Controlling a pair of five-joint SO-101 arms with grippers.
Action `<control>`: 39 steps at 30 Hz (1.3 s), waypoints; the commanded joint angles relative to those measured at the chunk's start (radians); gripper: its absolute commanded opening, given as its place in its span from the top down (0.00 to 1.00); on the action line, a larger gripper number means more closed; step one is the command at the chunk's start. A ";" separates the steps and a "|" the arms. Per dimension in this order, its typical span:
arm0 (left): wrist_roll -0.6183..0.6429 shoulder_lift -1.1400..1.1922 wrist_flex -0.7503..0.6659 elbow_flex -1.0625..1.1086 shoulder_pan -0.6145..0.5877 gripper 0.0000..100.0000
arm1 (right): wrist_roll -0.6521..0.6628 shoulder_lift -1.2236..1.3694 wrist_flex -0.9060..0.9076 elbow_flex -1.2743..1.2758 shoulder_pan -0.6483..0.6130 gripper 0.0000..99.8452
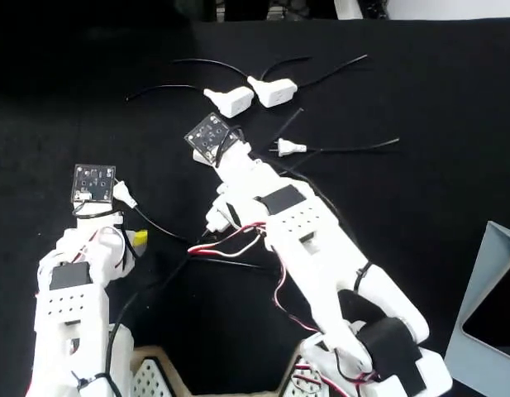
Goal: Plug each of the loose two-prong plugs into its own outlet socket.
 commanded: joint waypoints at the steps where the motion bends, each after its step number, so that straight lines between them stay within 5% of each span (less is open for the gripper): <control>1: 0.005 -0.011 -0.017 -0.007 -0.008 0.71 | 0.006 0.008 -0.020 -0.007 0.029 0.99; 15: 0.005 -0.008 -0.017 -0.007 -0.008 0.71 | 0.066 0.128 -0.014 -0.027 0.071 0.99; 22: 0.005 -0.008 -0.017 -0.007 -0.008 0.71 | 0.060 0.137 0.196 -0.177 0.064 0.99; 39: 0.005 -0.015 -0.021 0.007 -0.008 0.71 | 0.060 0.139 0.041 0.005 0.063 0.99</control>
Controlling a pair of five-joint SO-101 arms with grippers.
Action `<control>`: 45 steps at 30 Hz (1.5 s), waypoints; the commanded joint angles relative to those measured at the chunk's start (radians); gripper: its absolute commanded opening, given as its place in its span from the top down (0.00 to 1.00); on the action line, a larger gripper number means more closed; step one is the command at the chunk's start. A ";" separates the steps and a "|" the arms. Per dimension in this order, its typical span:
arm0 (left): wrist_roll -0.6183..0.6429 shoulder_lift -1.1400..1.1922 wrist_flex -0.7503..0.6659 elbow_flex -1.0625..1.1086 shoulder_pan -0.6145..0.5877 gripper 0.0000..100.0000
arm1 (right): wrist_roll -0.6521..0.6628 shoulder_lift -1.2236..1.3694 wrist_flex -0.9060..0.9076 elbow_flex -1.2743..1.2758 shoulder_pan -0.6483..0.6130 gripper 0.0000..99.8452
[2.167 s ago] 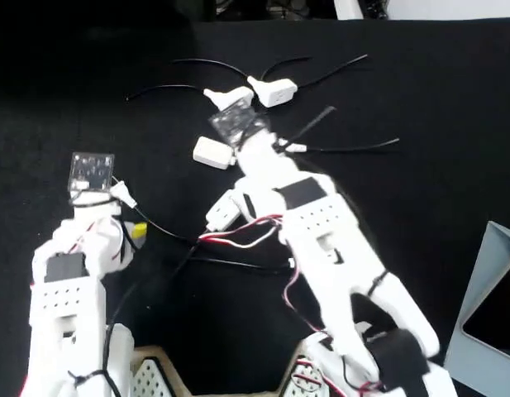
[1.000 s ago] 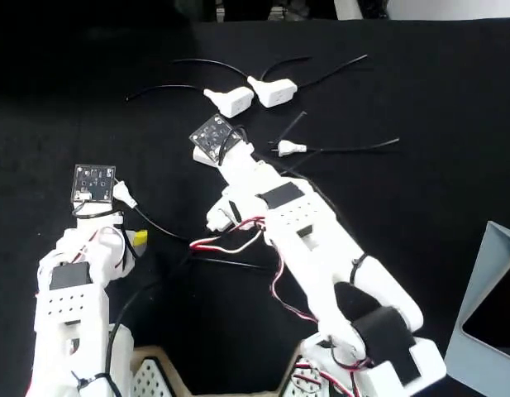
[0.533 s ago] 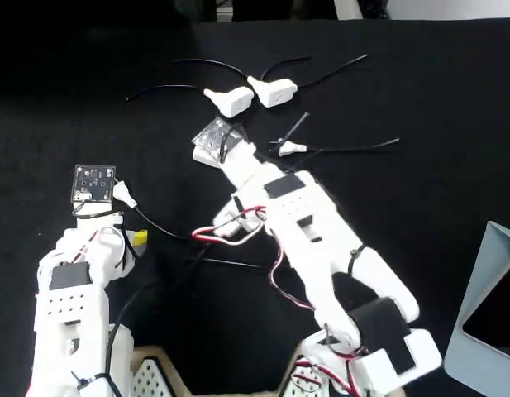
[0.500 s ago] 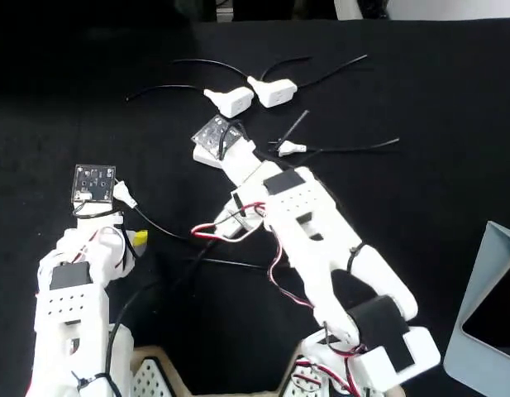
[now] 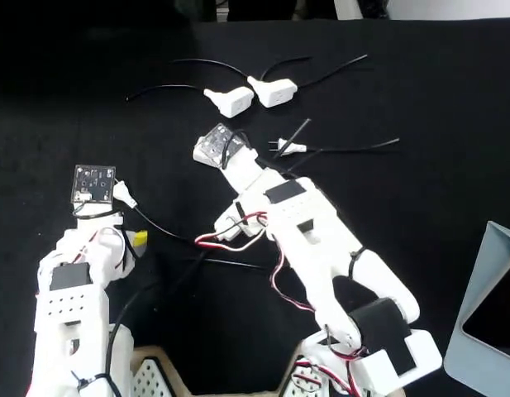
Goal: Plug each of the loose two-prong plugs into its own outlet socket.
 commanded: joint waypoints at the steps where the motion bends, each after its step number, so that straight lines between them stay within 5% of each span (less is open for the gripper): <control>1: 0.005 -0.015 -0.021 0.002 -0.008 0.71 | 0.000 0.004 -0.011 0.008 0.005 0.99; 14: 0.005 -0.015 -0.020 -0.001 -0.008 0.71 | 0.002 0.134 0.025 -0.073 0.002 0.98; 20: 0.005 -0.015 -0.023 -0.012 -0.001 0.71 | -0.054 0.136 0.293 -0.249 0.002 0.81; 25: 0.003 -0.015 -0.017 -0.064 0.005 0.71 | -0.123 0.079 0.499 -0.438 0.000 0.80; 34: -0.084 -0.005 -0.015 -0.093 0.260 0.71 | -0.132 -0.242 0.689 -0.469 0.006 0.80; 40: -0.087 0.029 -0.014 -0.185 0.371 0.71 | -0.270 -0.450 0.701 -0.309 0.009 0.80; 45: -0.084 0.238 0.052 -0.357 0.470 0.71 | -0.302 -0.547 0.669 -0.259 0.158 0.80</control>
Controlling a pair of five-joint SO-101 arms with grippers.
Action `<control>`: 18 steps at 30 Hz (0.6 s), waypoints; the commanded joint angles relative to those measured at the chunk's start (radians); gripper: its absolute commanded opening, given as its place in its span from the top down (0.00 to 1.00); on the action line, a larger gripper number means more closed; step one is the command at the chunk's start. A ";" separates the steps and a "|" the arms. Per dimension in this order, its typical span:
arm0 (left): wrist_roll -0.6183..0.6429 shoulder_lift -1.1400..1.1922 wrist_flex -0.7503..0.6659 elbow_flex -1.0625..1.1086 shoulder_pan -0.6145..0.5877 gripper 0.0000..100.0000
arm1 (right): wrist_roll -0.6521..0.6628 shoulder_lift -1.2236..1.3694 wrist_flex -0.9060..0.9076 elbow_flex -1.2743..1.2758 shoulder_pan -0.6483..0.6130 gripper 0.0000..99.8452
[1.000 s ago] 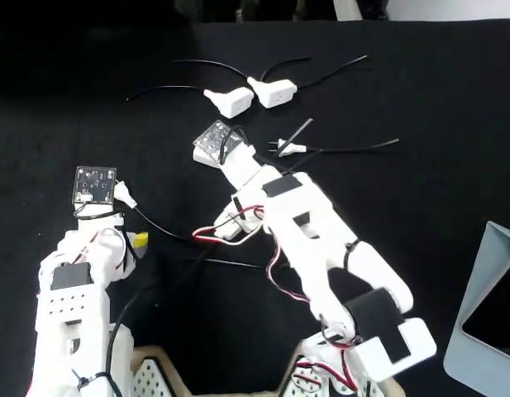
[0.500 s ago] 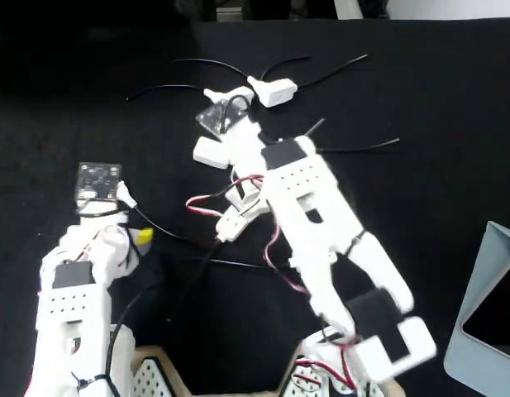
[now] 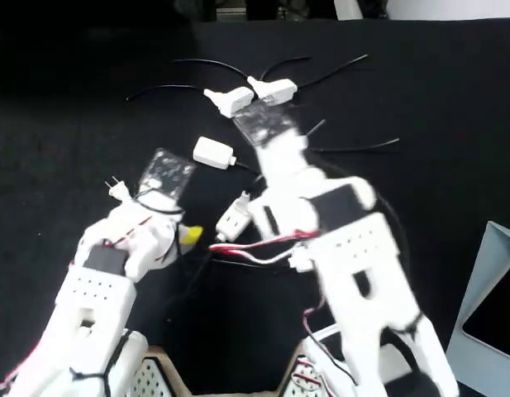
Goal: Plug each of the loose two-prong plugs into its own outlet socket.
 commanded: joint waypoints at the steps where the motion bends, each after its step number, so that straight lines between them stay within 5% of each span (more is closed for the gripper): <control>1: -0.005 0.192 0.043 -0.216 0.094 0.71 | -0.018 -0.070 -0.037 0.004 0.144 0.80; 8: -0.005 0.531 0.034 -0.444 0.189 0.71 | -0.012 -0.076 -0.158 0.005 0.397 0.79; 18: 0.006 0.885 0.029 -0.673 0.305 0.71 | -0.020 -0.074 -0.207 0.007 0.439 0.79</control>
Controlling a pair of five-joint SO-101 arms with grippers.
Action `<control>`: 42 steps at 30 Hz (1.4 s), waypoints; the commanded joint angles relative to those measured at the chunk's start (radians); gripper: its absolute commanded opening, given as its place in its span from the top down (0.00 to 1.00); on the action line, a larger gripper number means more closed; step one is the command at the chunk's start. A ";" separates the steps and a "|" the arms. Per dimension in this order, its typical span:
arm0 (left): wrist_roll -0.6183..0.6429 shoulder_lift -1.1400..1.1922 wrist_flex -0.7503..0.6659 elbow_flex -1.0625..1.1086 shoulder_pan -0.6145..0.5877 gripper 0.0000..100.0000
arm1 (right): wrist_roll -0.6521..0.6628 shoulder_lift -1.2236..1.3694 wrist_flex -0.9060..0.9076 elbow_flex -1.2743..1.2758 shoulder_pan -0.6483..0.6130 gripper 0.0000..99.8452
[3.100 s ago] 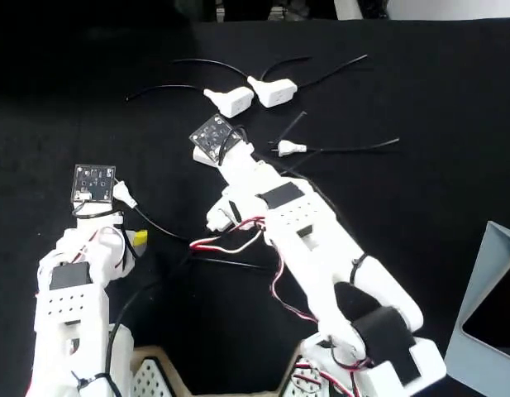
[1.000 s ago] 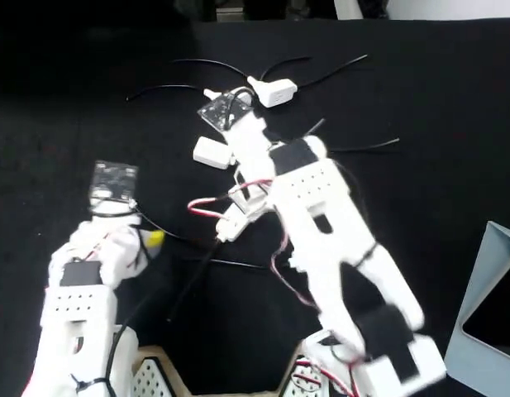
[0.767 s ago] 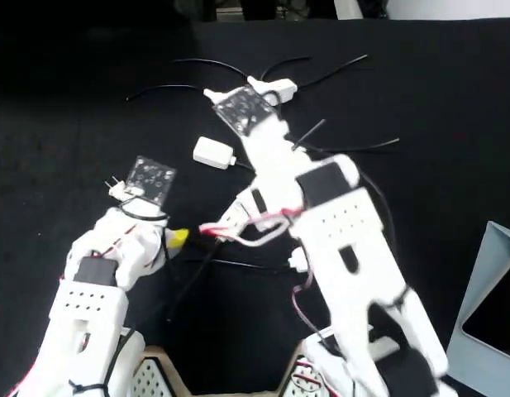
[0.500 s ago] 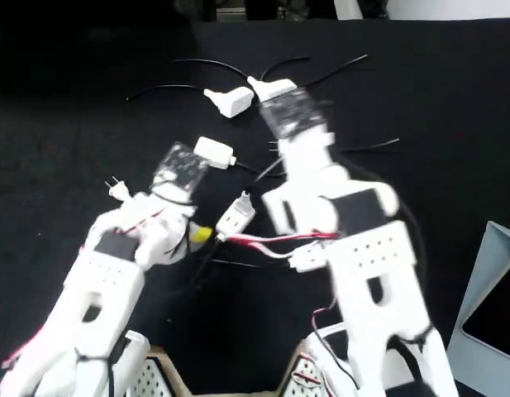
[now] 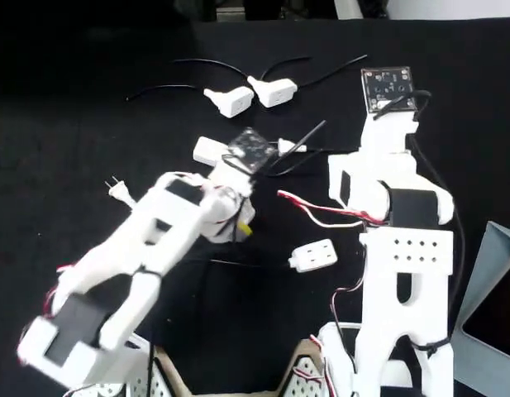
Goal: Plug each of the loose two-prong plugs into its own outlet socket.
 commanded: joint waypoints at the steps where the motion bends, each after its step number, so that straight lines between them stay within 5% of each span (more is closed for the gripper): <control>1: 0.025 0.127 -0.018 -0.127 0.041 0.71 | -0.011 -0.025 -0.018 -0.005 0.015 0.79; 6: 0.060 0.258 -0.110 -0.153 0.015 0.75 | -0.011 -0.025 -0.018 0.002 0.015 0.79; 16: 0.058 0.100 -0.015 -0.185 0.013 0.97 | -0.011 -0.025 -0.069 0.044 0.015 0.79; 27: 0.066 -0.087 -0.031 -0.363 -0.185 0.97 | -0.011 -0.025 -0.069 0.047 0.015 0.79; 42: 0.012 0.517 -0.029 -1.023 -0.447 0.97 | -0.011 -0.024 -0.066 0.050 0.009 0.79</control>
